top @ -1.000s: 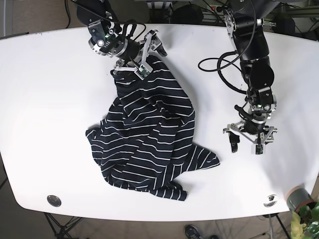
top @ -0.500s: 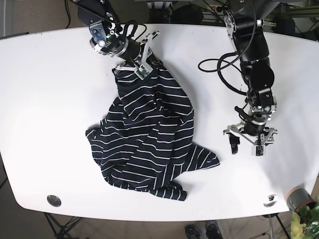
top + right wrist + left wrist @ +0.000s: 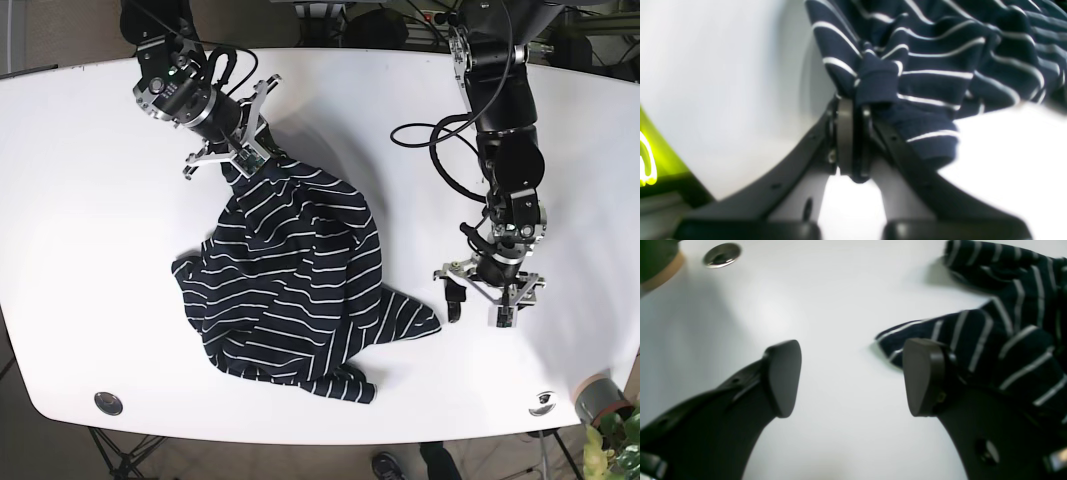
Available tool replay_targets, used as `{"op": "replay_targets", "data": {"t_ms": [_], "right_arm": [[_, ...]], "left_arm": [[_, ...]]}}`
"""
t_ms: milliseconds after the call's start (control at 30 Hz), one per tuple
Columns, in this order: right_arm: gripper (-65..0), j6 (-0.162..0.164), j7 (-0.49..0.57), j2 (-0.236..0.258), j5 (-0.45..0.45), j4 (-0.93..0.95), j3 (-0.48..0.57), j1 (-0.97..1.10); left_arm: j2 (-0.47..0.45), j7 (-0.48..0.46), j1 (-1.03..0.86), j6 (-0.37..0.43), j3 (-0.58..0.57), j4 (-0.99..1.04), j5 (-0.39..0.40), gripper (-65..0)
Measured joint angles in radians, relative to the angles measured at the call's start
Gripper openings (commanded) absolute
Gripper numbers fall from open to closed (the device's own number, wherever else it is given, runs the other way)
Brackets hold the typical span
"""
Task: Fold the T-shirt properly
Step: 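Drag the held fabric with the right gripper back across the table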
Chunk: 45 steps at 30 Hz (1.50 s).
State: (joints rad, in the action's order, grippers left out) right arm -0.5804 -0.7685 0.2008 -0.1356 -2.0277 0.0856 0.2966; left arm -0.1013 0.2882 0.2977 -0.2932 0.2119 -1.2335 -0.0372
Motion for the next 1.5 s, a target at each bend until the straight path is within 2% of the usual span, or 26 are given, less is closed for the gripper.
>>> {"op": "replay_targets", "data": {"t_ms": [33,167,267,333,367,567,700,800,967,1167,1333,1500], "right_arm": [[-62.9,-0.002,0.008,0.002,0.006,0.000,-0.026,-0.013],[-62.9,-0.051,-0.012,0.016,0.023,0.001,-0.119,-0.101],[-62.9,-0.080,-0.066,0.015,0.020,0.001,-0.155,-0.186],[-62.9,-0.117,-0.108,0.008,0.016,0.001,-0.171,-0.252],[-62.9,-0.121,-0.111,0.006,0.016,0.001,-0.174,-0.280],[-62.9,-0.121,-0.165,0.000,0.013,0.007,-0.171,-0.449],[-62.8,-0.118,-0.222,-0.045,0.023,0.020,-0.175,-0.569],[-62.8,-0.125,-0.249,-0.054,0.010,0.021,-0.171,-0.673],[-62.8,-0.121,-0.292,-0.050,0.013,0.039,-0.172,-0.826],[-62.8,-0.125,-0.298,-0.045,0.011,0.087,-0.171,-1.025],[-62.8,-0.126,-0.292,-0.008,0.010,0.148,-0.170,-1.179],[-62.8,-0.124,-0.296,0.007,0.016,0.195,-0.169,-1.277]], "left_arm": [[0.001,0.002,-0.003,0.000,-0.006,-0.003,0.000,-20.4],[0.001,-0.006,-0.043,0.001,-0.021,-0.040,0.000,-20.4],[0.000,0.002,-0.068,0.001,-0.026,-0.051,0.000,-20.4],[-0.003,0.008,-0.073,0.004,-0.045,-0.051,-0.004,-20.4],[-0.003,0.008,-0.070,0.003,-0.048,-0.051,-0.005,-20.4],[0.000,-0.012,-0.077,0.001,-0.053,-0.065,0.000,-20.4],[-0.002,0.003,-0.096,0.001,-0.053,-0.084,0.000,-20.4],[-0.002,0.002,-0.099,0.000,-0.053,-0.098,0.000,-20.4],[-0.002,-0.005,-0.102,0.003,-0.063,-0.111,0.000,-20.4],[-0.004,-0.005,-0.140,-0.003,-0.153,-0.111,-0.004,-20.4],[-0.003,-0.002,-0.145,-0.002,-0.164,-0.111,-0.007,-20.4],[0.005,-0.005,-0.099,0.003,-0.161,-0.102,-0.007,-20.4]]}}
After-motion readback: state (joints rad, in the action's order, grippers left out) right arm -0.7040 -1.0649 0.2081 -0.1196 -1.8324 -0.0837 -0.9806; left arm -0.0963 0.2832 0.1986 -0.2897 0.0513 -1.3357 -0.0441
